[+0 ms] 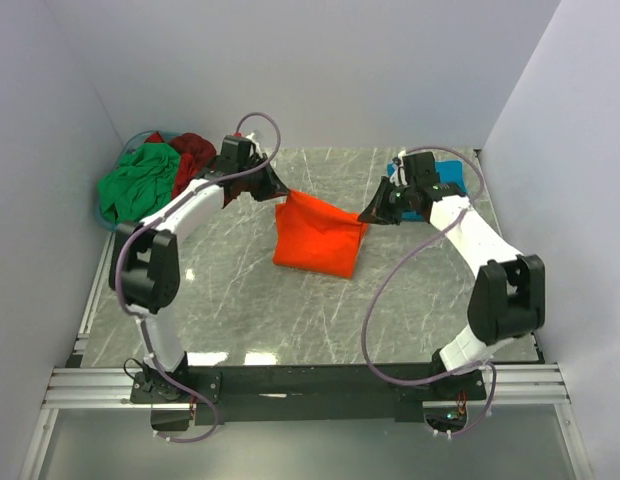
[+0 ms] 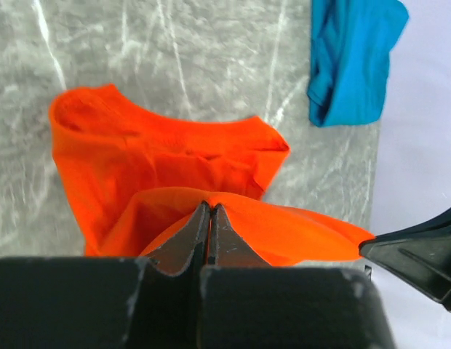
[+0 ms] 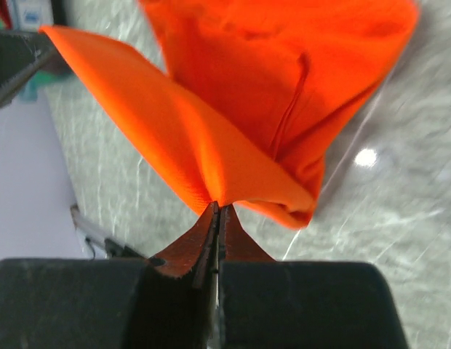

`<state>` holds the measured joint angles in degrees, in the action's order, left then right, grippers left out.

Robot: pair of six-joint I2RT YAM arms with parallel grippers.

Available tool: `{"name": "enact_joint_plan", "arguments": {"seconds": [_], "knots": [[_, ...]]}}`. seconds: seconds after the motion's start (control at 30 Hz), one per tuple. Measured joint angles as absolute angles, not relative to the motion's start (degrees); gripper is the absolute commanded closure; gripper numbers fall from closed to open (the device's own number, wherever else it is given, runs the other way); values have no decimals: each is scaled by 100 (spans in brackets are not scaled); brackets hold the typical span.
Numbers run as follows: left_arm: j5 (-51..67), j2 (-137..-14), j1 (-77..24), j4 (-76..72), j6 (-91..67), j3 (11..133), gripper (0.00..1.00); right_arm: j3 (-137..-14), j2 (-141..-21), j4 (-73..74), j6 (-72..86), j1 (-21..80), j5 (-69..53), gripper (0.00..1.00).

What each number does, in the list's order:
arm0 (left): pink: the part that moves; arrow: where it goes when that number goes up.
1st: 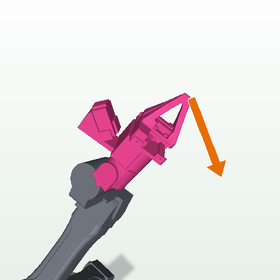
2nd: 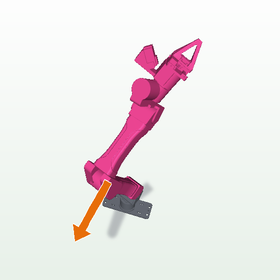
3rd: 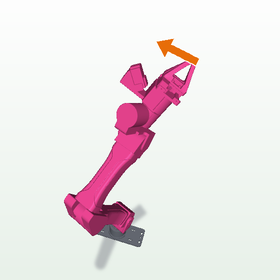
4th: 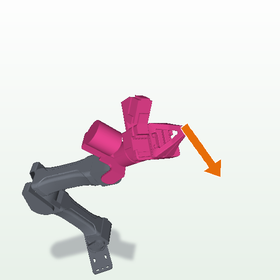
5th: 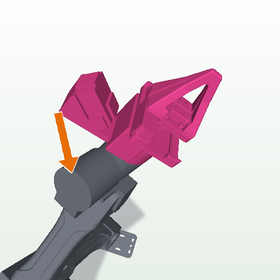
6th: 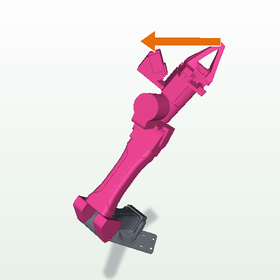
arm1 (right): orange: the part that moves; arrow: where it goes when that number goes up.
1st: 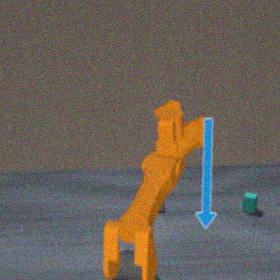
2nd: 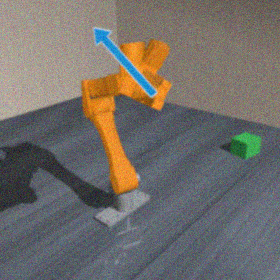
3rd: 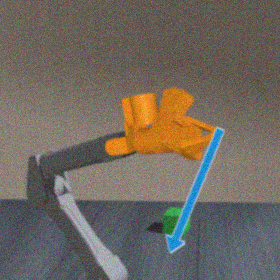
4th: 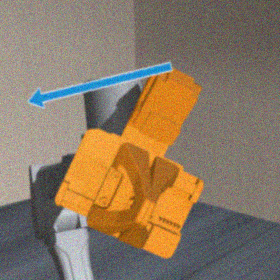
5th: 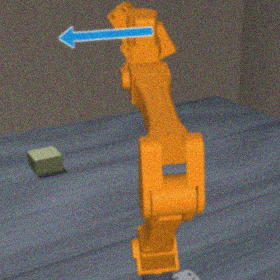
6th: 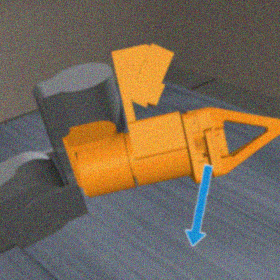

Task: Fold and stack the t-shirts
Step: Fold the tshirt, then neatly place the folded tshirt to the corner

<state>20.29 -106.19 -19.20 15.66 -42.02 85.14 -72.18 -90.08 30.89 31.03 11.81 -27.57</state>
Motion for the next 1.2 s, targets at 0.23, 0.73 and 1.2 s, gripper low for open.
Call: {"name": "enact_joint_plan", "arguments": {"seconds": [0.23, 0.73, 1.2], "knots": [[2163, -11410, -1776, 1546, -4206, 9054, 100, -7898, -9981, 3094, 3103, 1046, -2528, 100], [2213, -12545, -1542, 1575, -4145, 9773, 26, -9483, -11915, 3085, 2882, 906, -2462, 15], [2449, -12014, -1503, 1297, -4141, 8864, 0, -8604, -11242, 3011, 2475, 1271, -1925, 11]]}}
